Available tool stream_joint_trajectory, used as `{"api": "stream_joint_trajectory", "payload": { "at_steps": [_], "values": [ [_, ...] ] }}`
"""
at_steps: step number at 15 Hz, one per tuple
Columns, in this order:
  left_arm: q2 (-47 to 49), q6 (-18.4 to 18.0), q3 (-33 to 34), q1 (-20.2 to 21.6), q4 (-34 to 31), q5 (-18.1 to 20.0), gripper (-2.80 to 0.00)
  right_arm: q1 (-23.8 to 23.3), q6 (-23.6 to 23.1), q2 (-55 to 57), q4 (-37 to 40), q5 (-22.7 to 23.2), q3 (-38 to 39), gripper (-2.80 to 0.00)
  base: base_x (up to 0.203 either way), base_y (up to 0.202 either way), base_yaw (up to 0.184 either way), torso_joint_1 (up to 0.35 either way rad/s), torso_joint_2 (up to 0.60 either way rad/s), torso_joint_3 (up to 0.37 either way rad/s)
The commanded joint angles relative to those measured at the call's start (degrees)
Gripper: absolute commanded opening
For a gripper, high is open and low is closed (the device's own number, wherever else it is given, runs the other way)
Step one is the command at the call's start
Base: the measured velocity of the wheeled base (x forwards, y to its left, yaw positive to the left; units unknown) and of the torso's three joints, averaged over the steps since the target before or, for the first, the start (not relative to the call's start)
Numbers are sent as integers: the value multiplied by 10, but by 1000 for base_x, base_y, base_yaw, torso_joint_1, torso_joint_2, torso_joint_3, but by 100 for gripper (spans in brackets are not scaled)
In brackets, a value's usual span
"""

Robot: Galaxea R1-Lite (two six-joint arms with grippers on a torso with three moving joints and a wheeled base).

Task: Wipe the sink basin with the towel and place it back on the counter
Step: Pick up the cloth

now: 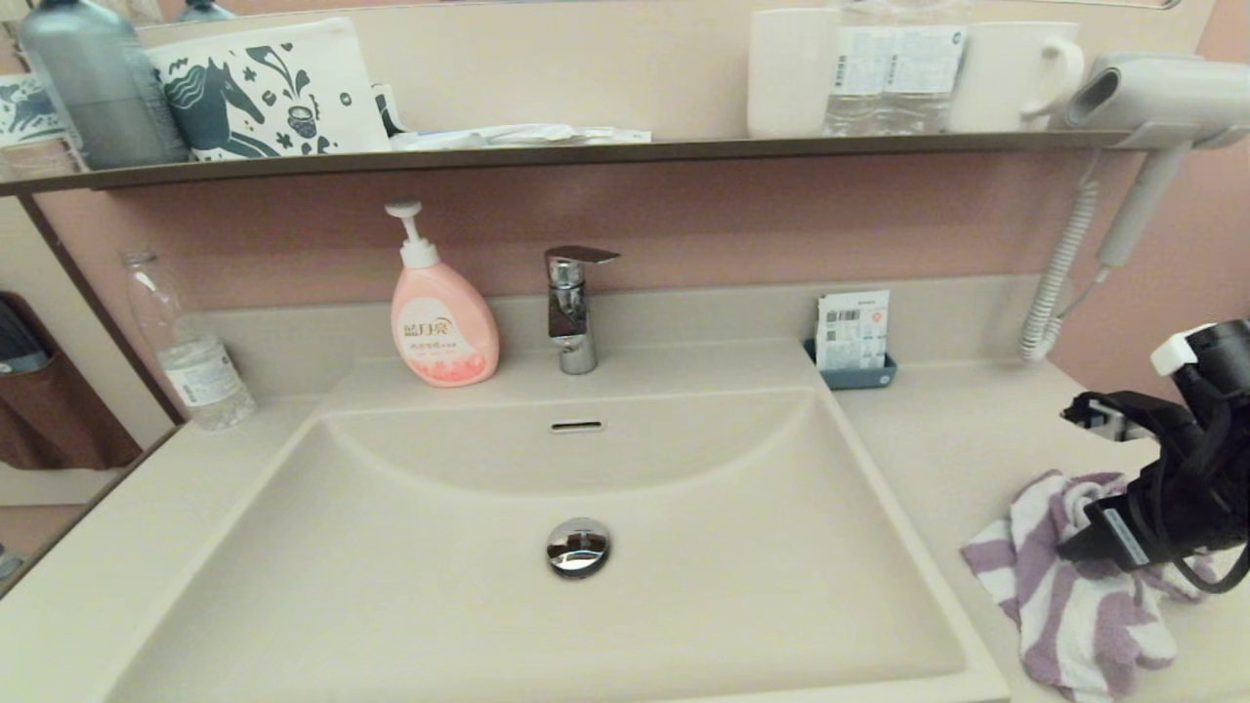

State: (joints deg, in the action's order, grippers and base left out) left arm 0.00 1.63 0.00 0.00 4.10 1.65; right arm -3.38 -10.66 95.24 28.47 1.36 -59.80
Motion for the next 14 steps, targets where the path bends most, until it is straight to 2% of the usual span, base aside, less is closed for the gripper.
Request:
{"api": "stream_joint_trajectory", "payload": {
  "at_steps": [1, 2, 3, 5, 8, 9, 10, 11, 14],
  "values": [
    [1, 0, 0, 0, 0, 0, -280, -1, 0, -17, 6, 9, 5, -280, 0, 0, 0, 0, 0, 0],
    [1, 0, 0, 0, 0, 0, -280, -4, 0, -28, 10, 19, 3, -280, 0, 0, 0, 0, 0, 0],
    [1, 0, 0, 0, 0, 0, -280, -10, 1, -45, 17, 49, -2, -280, 0, 0, 0, 0, 0, 0],
    [1, 0, 0, 0, 0, 0, -280, -40, 9, -77, 59, 148, -43, -280, 0, 0, 0, 0, 0, 0],
    [1, 0, 0, 0, 0, 0, -280, -75, 36, -108, 169, 245, -136, -280, 0, 0, 0, 0, 0, 0],
    [1, 0, 0, 0, 0, 0, -280, -81, 51, -131, 189, 276, -157, -280, 0, 0, 0, 0, 0, 0],
    [1, 0, 0, 0, 0, 0, -280, -78, 88, -147, 196, 297, -181, -280, 0, 0, 0, 0, 0, 0],
    [1, 0, 0, 0, 0, 0, -280, -60, 120, -156, 198, 307, -199, -280, 0, 0, 0, 0, 0, 0],
    [1, 0, 0, 0, 0, 0, -280, 47, 236, -170, 199, 311, -269, -280, 0, 0, 0, 0, 0, 0]
  ]
}}
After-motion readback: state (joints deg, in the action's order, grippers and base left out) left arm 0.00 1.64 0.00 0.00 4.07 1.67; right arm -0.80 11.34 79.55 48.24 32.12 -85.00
